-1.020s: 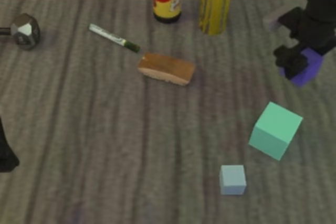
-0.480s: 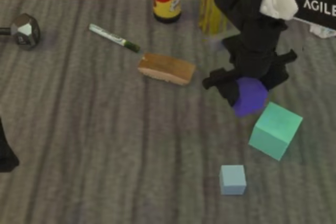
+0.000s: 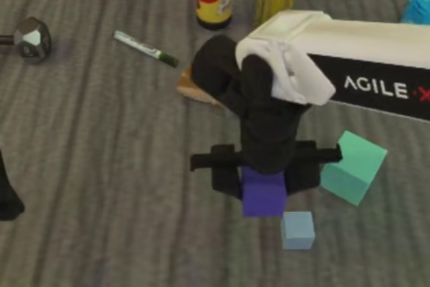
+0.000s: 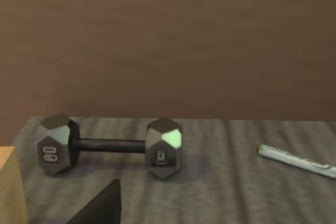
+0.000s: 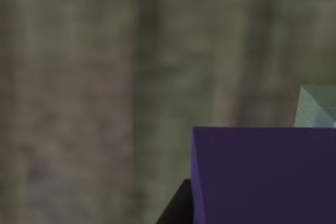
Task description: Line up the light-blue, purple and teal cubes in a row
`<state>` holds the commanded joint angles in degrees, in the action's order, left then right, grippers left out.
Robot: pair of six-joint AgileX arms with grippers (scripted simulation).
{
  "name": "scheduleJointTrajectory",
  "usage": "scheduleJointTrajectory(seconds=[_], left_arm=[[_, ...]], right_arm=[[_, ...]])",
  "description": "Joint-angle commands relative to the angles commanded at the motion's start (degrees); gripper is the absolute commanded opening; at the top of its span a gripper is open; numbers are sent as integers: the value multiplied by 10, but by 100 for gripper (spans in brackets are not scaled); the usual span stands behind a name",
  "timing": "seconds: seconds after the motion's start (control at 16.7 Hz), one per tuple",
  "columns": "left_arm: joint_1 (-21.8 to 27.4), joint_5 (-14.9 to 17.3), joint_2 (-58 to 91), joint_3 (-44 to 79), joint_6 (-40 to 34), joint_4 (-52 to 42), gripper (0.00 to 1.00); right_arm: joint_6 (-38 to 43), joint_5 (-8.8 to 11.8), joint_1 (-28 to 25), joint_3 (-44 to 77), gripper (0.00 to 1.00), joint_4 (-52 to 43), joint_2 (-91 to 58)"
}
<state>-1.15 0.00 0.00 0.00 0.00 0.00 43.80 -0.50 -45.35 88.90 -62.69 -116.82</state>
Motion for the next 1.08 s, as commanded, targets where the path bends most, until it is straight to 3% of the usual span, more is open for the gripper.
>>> scheduleJointTrajectory(seconds=[0.24,0.6,1.08], left_arm=[[0,0,0,0,0,0,100],[0,0,0,0,0,0,100],[0,0,0,0,0,0,100]], right_arm=[[60,-3,-37,-28,0,13,28],[59,-2,-35,-34,0,22,23],[63,-3,-39,-115,0,155,-27]])
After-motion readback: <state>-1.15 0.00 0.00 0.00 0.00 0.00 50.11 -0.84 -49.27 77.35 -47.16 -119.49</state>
